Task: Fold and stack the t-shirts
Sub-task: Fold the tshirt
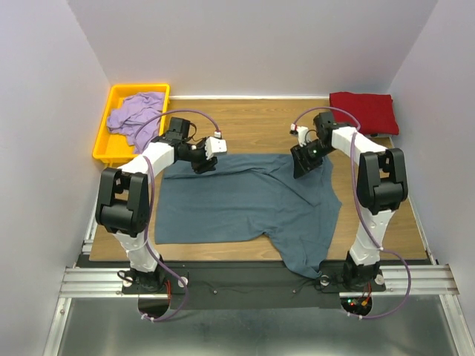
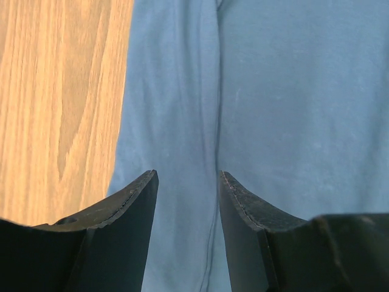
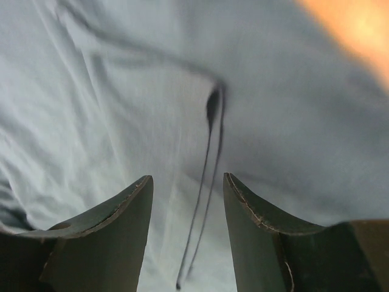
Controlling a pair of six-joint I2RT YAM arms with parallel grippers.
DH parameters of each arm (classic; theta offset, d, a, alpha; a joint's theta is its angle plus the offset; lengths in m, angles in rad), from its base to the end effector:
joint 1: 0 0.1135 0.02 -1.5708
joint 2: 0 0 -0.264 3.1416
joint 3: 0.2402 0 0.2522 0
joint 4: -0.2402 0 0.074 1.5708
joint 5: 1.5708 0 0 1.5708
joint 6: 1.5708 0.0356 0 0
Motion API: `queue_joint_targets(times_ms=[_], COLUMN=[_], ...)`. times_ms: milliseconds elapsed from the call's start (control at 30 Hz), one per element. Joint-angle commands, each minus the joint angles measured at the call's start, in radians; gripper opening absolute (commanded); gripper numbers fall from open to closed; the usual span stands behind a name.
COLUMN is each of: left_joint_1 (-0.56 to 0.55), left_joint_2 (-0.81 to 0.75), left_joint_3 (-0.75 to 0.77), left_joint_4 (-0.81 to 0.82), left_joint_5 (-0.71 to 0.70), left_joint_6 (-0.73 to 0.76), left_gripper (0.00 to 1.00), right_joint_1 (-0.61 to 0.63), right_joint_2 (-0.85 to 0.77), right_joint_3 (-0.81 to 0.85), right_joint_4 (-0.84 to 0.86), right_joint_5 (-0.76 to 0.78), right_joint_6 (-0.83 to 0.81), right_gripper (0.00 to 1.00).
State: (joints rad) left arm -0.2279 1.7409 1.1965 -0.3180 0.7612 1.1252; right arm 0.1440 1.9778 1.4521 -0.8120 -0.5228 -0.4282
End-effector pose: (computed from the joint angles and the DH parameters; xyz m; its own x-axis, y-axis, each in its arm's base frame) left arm 0.3551 -0.1076 0.2224 0.2233 0.6189 -0.7531 0.9265 0.1054 0.3613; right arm 0.3841 0.0737 0.1829 -0.7769 -0.4762 -0.4119 -0.6168 0.7070 0.3460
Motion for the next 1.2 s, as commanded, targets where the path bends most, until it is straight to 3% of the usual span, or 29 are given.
queue_joint_targets(times_ms=[0, 533, 667, 800, 833, 933, 967, 1067, 1167], left_joint_1=[0.002, -0.001, -0.002, -0.002, -0.002, -0.001, -0.001, -0.001, -0.002], left_joint_2=[0.002, 0.002, 0.000, -0.012, -0.015, -0.015, -0.017, -0.023, -0.015], left_joint_3=[0.046, 0.031, 0.031, 0.015, 0.014, 0.014, 0.014, 0.015, 0.023], left_joint_4=[0.056, 0.089, 0.091, 0.097, 0.099, 0.099, 0.099, 0.106, 0.112], left_joint_5=[0.033, 0.033, 0.035, 0.029, 0.027, 0.027, 0.029, 0.032, 0.041], left_joint_6=[-0.064, -0.093, -0.102, -0.100, -0.102, -0.105, -0.110, -0.133, -0.156], left_gripper=[0.55, 0.55, 0.54, 0.54, 0.54, 0.54, 0.54, 0.52, 0.52], right_joint_1=[0.016, 0.058, 0.071, 0.078, 0.078, 0.081, 0.083, 0.100, 0.144], right_joint_2=[0.018, 0.121, 0.101, 0.052, 0.044, 0.023, 0.016, -0.011, -0.059], right_joint_3=[0.080, 0.146, 0.123, 0.114, 0.114, 0.120, 0.120, 0.114, 0.061], right_joint_4=[0.085, 0.117, 0.111, 0.099, 0.093, 0.077, 0.068, 0.036, 0.022], right_joint_5=[0.006, -0.040, -0.071, -0.083, -0.083, -0.091, -0.094, -0.123, -0.163], right_joint_6=[0.040, 0.075, 0.066, 0.069, 0.069, 0.069, 0.069, 0.069, 0.066], right_gripper=[0.55, 0.55, 0.43, 0.39, 0.31, 0.22, 0.14, 0.02, 0.01])
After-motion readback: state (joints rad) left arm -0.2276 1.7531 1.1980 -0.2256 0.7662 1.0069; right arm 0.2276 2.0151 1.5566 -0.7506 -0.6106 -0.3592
